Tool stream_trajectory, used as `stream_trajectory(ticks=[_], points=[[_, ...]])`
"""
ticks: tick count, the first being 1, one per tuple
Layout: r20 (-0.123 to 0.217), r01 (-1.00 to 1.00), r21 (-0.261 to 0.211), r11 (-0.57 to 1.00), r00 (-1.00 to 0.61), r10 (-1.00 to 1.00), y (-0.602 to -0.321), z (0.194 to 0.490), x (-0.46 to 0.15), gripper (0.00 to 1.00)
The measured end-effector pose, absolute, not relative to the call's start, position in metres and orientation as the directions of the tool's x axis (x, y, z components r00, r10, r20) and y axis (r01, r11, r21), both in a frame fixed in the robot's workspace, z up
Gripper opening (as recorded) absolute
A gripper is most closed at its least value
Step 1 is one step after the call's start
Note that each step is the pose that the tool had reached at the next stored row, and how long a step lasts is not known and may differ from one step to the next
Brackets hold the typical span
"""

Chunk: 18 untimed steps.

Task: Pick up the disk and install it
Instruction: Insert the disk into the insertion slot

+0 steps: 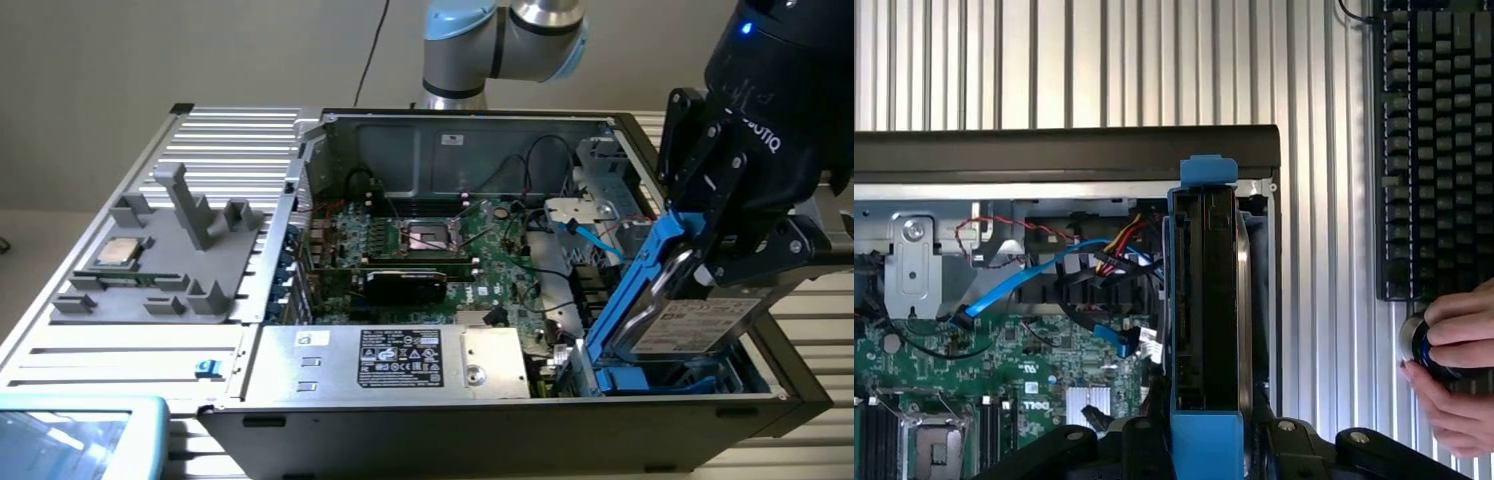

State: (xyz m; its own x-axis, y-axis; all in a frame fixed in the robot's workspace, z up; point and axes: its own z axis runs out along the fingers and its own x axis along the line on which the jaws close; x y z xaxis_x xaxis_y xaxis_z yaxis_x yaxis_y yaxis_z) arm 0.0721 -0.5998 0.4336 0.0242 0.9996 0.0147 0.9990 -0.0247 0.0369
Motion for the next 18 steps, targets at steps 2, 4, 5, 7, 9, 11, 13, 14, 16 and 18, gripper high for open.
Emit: stream_trajectory(ticks=[2,4,5,7,9,11,13,14,16,18], points=[[0.014,0.999,0.037,-0.025,0.024,1.000,-0.5998,0.4336,0.0737,0.37],[0.015,0.999,0.037,-0.024,0.024,1.000,-0.5997,0.4334,0.0751,0.37],[0.015,0.999,0.037,-0.024,0.024,1.000,-0.5997,0.4331,0.0751,0.37],[0.016,0.999,0.037,-0.025,0.024,1.000,-0.5997,0.4327,0.0751,0.37],[0.016,0.999,0.038,-0.024,0.024,1.000,-0.5992,0.4322,0.0749,0.37],[0.016,0.999,0.038,-0.024,0.024,1.000,-0.5974,0.4320,0.0743,0.37],[0.016,0.999,0.038,-0.024,0.024,1.000,-0.5960,0.4320,0.0740,0.37],[0.017,0.999,0.038,-0.024,0.024,1.000,-0.5958,0.4319,0.0740,0.37],[0.016,0.999,0.038,-0.024,0.024,1.000,-0.5959,0.4319,0.0738,0.37],[0.017,0.999,0.038,-0.024,0.024,1.000,-0.5958,0.4315,0.0738,0.37]])
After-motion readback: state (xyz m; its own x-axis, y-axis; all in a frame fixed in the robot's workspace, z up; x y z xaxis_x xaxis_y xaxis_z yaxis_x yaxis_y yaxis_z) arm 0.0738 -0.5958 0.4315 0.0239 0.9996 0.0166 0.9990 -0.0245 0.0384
